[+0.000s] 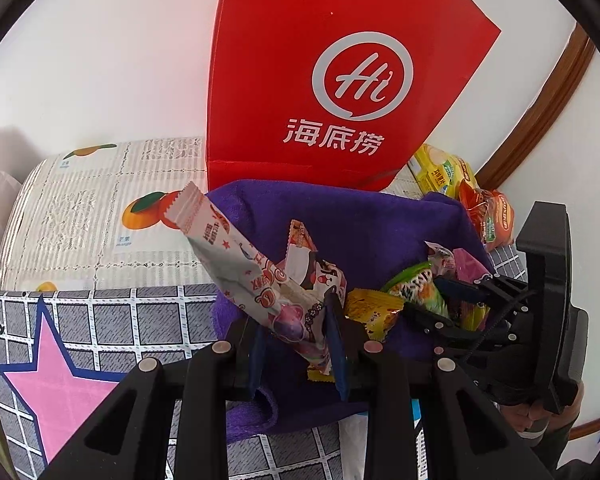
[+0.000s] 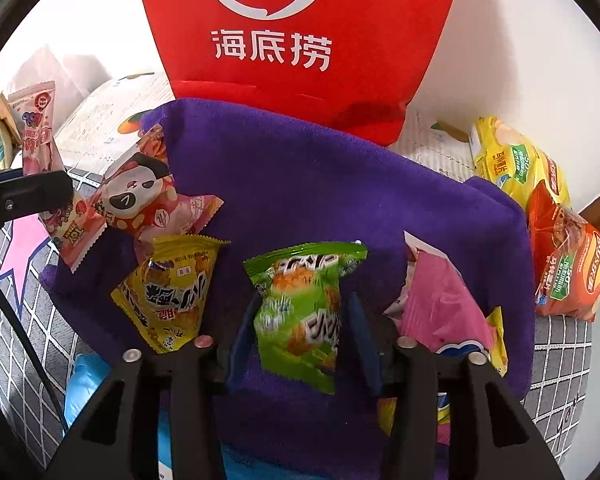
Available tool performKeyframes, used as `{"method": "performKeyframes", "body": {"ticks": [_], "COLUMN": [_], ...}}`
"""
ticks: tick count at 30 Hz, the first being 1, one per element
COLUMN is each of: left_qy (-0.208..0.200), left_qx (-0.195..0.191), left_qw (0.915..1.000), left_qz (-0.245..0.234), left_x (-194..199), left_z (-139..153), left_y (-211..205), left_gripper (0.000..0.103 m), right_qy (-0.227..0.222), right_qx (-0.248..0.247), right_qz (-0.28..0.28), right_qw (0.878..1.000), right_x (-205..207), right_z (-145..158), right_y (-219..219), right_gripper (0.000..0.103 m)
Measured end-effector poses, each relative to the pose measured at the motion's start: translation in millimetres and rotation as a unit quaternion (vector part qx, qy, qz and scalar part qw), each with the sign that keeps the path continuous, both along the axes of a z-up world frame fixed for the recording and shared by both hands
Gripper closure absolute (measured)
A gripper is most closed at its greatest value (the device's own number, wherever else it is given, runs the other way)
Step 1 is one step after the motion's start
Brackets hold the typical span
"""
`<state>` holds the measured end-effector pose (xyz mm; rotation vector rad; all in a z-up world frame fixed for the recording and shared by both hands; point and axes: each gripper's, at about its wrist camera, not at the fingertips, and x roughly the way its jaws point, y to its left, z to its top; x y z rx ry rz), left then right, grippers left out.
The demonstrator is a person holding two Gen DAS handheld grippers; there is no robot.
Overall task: Organize snacks
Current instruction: 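Open the right gripper onto the towel while the left releases the candy stick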
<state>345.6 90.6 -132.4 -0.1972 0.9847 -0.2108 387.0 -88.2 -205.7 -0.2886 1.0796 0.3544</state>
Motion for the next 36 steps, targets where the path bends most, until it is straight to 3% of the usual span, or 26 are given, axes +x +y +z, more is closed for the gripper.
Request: {"method": "performKeyframes", "body": {"ticks": [8,22,36], "left_qy": [0.002,0.026,0.015], "left_qx": [0.000,0.008,0.008], "left_qw": [1.0000,0.9994,0.9994], "left_qz": [-0.008,-0.020,-0.031], "left_x": [0,3,3], "left_z": [-1,-13,-12], "left_y": [-5,-20,-29], "left_gripper": [0.077,0.077,0.076], "right_qy": [-0.021,-0.089,-0.088], "right_qx": [0.010,0.059,0.063], "right_qz": [-0.005,-0.071,-0.072], "right_qw": [1.000,0.992,0.991], "right_x": [-6,-14,-14], "right_z": [16,72,72], "right_y": [-5,-45,-45], "right_gripper": [0.051,0.049,0.048]}}
